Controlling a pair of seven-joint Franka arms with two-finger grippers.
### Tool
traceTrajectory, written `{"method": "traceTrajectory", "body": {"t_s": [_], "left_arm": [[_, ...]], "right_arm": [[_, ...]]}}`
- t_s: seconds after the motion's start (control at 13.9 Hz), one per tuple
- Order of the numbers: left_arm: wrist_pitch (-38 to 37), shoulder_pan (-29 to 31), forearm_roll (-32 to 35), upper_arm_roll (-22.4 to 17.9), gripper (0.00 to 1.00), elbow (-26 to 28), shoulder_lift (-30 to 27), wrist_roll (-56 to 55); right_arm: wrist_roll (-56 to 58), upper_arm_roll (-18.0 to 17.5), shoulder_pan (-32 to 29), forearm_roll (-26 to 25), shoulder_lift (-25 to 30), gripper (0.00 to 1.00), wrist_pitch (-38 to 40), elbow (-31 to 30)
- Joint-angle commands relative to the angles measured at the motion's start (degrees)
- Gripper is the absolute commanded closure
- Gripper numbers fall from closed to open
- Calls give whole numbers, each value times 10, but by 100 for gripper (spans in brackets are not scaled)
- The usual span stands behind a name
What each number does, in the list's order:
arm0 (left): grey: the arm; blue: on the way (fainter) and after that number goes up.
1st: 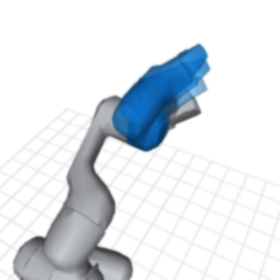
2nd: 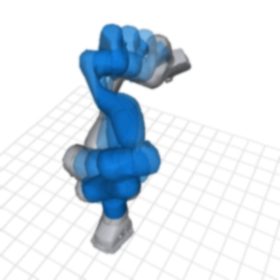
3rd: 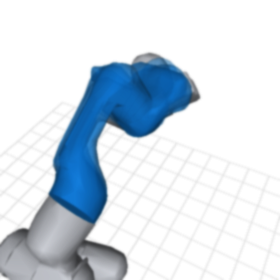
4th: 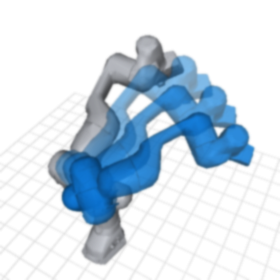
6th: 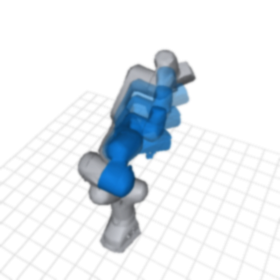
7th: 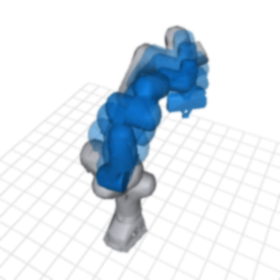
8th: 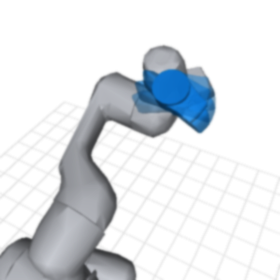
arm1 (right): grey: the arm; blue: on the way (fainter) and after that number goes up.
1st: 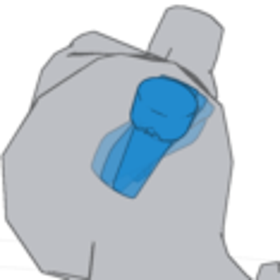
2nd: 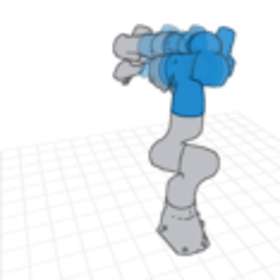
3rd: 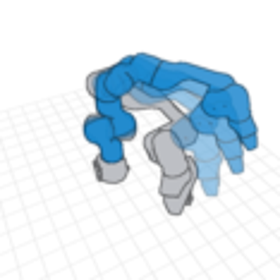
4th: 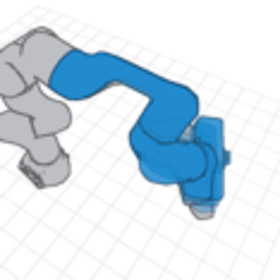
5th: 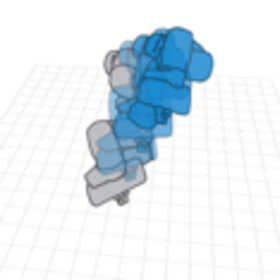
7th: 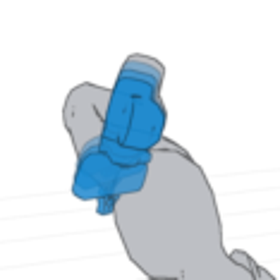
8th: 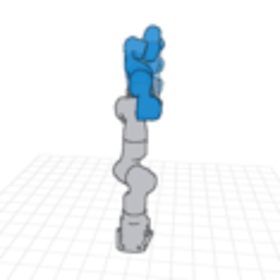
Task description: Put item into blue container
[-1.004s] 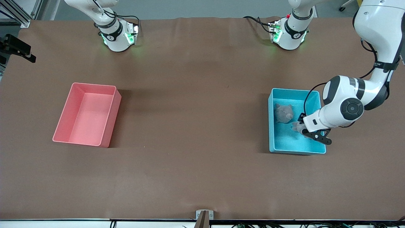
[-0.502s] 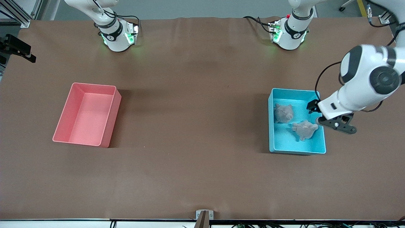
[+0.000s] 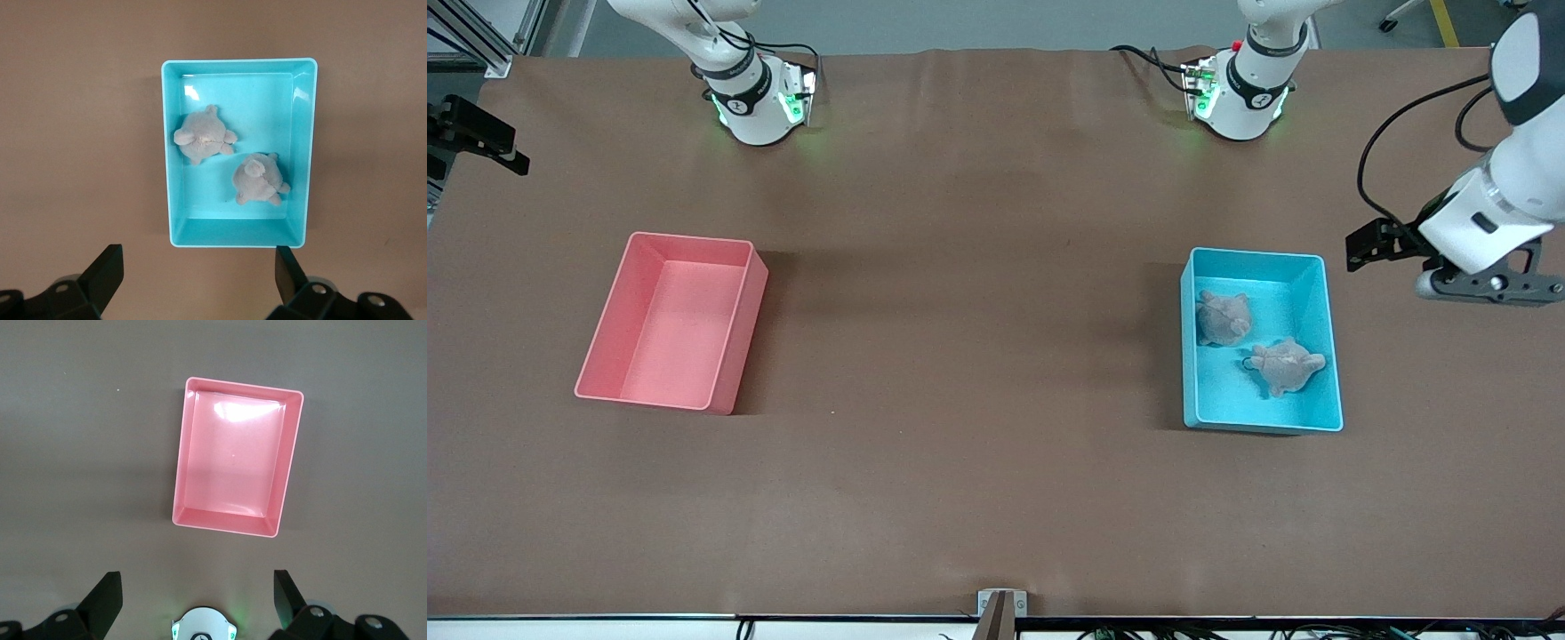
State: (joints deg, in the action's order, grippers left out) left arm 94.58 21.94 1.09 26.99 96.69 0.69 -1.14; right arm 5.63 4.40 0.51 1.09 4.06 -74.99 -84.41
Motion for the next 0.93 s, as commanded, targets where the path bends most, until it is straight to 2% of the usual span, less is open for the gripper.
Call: {"method": "traceTrajectory", "body": {"t_s": [0.0,0.29,0.86], "left_arm": [[-52,4,-26,-5,0,-32,-20,-18],[-76,39,-54,-16,0,-96,-20,-71],[-77,37,-51,-9,0,-99,-1,-68]], "right_arm": [[5,1,1,2,8,0,14,1],[6,0,2,2,8,0,13,1],[15,1,1,2,7,0,-8,1]]}}
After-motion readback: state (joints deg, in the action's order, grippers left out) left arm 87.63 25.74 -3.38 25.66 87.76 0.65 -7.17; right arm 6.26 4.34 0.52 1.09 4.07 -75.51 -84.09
